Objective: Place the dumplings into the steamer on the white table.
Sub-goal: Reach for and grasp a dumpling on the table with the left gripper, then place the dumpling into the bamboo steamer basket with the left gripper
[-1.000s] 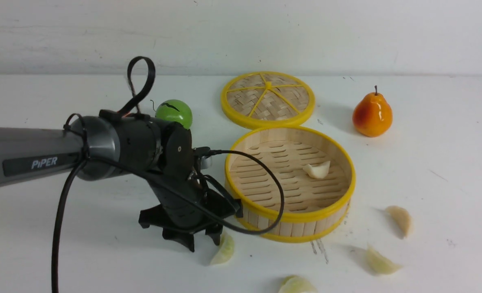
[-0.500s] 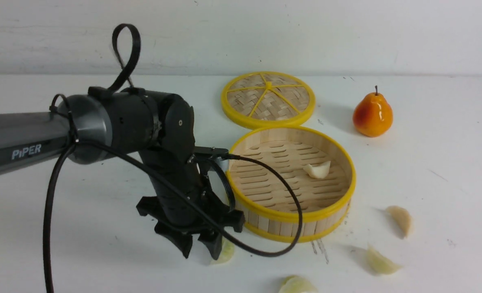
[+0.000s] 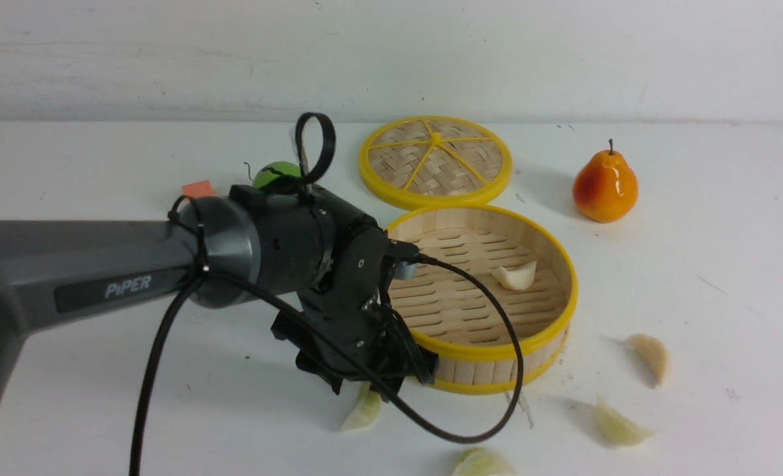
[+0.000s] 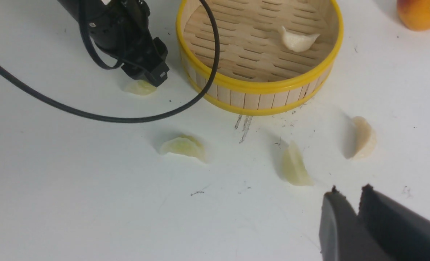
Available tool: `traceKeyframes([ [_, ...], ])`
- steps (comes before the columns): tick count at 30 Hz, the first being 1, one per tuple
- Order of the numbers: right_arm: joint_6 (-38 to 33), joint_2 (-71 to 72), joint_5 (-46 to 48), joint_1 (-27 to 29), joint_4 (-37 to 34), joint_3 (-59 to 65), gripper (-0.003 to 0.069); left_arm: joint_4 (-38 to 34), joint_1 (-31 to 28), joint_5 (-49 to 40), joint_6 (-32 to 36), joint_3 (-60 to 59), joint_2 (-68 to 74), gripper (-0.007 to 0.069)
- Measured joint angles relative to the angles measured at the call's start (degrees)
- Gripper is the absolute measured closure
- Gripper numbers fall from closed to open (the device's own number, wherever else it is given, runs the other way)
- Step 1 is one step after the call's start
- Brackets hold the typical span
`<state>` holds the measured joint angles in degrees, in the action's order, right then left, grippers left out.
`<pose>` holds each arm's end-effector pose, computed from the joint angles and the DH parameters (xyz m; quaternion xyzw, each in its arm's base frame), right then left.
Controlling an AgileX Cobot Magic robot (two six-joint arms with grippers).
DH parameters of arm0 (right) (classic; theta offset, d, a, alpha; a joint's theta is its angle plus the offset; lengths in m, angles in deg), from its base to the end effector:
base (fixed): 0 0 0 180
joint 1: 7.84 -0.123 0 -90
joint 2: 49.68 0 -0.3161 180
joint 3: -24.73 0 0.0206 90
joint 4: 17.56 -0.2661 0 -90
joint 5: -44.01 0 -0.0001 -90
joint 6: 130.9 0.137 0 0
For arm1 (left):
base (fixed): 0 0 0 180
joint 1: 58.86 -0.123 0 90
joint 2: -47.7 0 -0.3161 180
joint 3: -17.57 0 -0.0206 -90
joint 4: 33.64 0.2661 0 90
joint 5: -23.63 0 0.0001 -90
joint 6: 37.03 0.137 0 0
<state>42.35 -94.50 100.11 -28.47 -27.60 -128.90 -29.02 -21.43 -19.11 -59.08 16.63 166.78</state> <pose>0.1141 0.0642 0.3697 -0.2001 0.8700 0.1395 0.4285 0.3500 -0.2584 0.1533 0.1571 0.9756 -0.0470 0.1457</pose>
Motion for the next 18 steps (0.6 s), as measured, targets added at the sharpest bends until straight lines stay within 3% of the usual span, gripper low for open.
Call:
traceKeyframes([
  [4, 0.0, 0.0, 0.0, 0.0, 0.0, 0.0, 0.0564, -0.28, 0.0, -0.54, -0.82, 0.0, 1.53, 0.0222],
  [9, 0.0, 0.0, 0.0, 0.0, 0.0, 0.0, 0.0562, -0.53, 0.0, -4.03, 0.34, 1.18, 1.72, 0.0419],
  [18, 0.0, 0.0, -0.04, 0.0, 0.06, 0.0, 0.0555, -2.43, 0.0, -13.48, 3.57, 18.91, 0.52, 0.0415],
])
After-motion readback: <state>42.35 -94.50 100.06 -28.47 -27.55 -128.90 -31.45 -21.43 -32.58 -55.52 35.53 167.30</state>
